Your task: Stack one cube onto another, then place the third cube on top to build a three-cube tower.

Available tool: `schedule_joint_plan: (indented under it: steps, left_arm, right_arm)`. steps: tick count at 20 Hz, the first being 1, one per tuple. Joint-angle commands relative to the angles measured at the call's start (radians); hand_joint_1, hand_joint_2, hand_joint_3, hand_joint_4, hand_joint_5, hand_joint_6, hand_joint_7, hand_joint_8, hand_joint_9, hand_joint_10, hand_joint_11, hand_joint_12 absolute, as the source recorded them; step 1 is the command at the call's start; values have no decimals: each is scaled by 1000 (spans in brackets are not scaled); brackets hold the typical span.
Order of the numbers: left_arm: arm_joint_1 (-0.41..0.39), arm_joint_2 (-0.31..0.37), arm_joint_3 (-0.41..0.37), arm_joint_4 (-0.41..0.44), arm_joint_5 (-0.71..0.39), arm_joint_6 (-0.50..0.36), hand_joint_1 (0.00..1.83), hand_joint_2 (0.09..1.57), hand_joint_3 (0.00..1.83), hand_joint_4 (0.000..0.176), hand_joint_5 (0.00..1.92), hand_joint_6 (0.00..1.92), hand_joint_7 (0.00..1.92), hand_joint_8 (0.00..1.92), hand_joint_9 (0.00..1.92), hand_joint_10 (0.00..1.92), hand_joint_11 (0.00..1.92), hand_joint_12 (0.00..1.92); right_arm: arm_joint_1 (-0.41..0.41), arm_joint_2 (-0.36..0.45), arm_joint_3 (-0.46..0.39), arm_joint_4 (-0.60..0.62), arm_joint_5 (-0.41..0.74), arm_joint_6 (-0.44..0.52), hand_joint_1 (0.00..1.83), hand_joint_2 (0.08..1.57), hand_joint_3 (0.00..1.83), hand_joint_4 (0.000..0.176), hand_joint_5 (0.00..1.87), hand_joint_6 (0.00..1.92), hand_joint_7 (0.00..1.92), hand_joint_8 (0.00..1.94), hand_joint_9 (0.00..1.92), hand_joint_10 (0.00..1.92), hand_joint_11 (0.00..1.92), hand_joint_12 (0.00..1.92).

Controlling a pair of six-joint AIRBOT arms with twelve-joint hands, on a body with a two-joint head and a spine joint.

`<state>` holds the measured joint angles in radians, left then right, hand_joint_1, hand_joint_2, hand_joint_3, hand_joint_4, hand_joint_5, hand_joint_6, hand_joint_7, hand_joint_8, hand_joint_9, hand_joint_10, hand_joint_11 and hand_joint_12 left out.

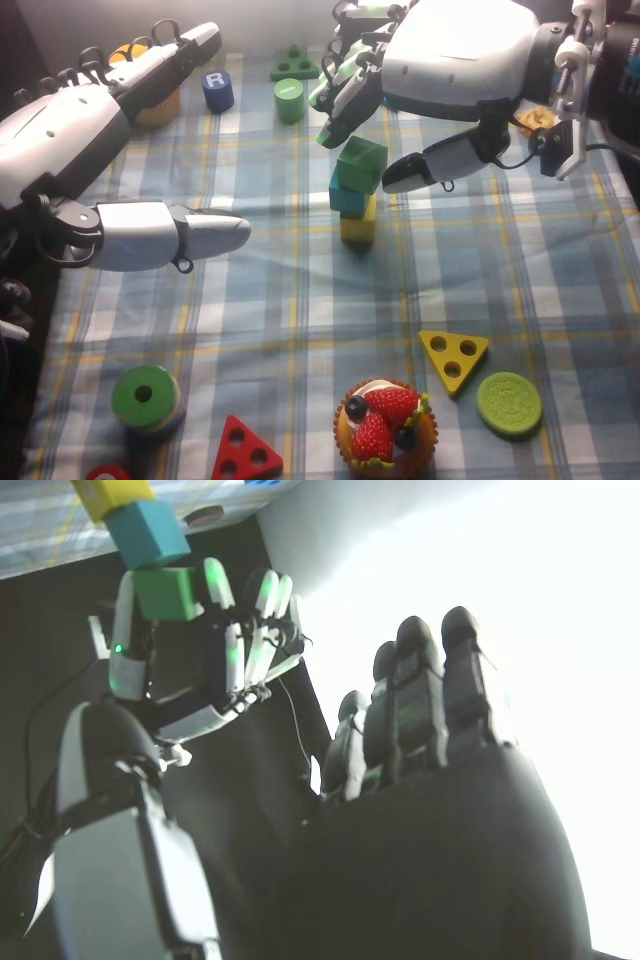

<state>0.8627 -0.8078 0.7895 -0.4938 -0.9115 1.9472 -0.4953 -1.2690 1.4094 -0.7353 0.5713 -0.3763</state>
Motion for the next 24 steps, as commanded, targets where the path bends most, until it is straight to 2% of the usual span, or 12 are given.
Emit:
schedule_joint_plan:
  steps: [1,7,11,12,13,16,17,18,19,20,22,24]
  left_arm:
    - [-17,-6,6,26,-113,-4,732,887,1,176,42,0,135,0,170,0,0,263]
    - [-17,-7,6,24,-112,-4,708,889,0,176,50,1,146,1,168,2,0,108]
    - [-17,-8,6,22,-114,-4,694,897,0,176,39,1,142,0,163,1,0,187]
    - [-17,-8,5,20,-117,-4,746,885,0,176,36,0,138,0,157,0,0,192]
    - [-17,-8,4,19,-122,-5,770,872,0,176,37,0,139,0,154,0,0,217]
    - [-17,-5,-3,20,-145,-11,745,879,0,175,50,2,144,0,168,1,0,488]
    - [-14,-1,-3,34,-156,-50,749,877,0,159,54,2,132,1,149,1,0,453]
    - [-6,6,2,58,-176,-124,761,865,0,163,54,1,131,1,136,1,0,405]
    - [7,18,12,88,-206,-240,733,854,0,161,37,2,120,2,99,5,0,297]
    - [19,28,18,112,-233,-326,735,838,0,175,18,3,87,1,40,3,0,135]
    - [48,56,31,168,-311,-511,696,837,0,176,3,0,19,0,7,0,0,79]
    - [84,79,45,212,-414,-699,782,777,0,176,0,0,34,9,4,1,0,12]
  right_arm:
    - [14,0,-3,35,92,3,1095,937,0,0,873,2,677,1,607,7,90,1091]
    - [14,0,-7,35,92,3,1110,922,1,0,817,0,653,0,587,0,82,1055]
    - [16,1,-21,40,101,3,1083,880,0,0,523,0,436,0,396,2,0,973]
    - [16,10,-26,50,112,3,1040,871,0,10,377,0,302,1,263,5,0,740]
    - [16,21,-31,58,122,3,1015,850,0,50,248,0,199,6,169,7,0,531]
    - [16,54,-45,104,173,3,939,815,0,94,22,0,12,0,5,0,0,73]
    - [16,70,-50,130,195,2,916,805,0,99,4,0,2,0,0,0,0,14]
    - [13,97,-61,162,219,-6,886,798,0,111,0,0,0,0,0,0,0,2]
    - [9,134,-84,198,247,-28,853,795,0,140,0,0,0,0,0,0,0,0]
    - [-4,168,-109,233,275,-54,828,800,0,171,0,0,0,0,0,0,0,0]
    - [-68,249,-176,360,392,-126,740,820,9,168,0,0,0,0,0,0,0,0]
    - [-174,314,-236,494,547,-187,689,840,15,113,0,0,0,0,0,0,0,0]
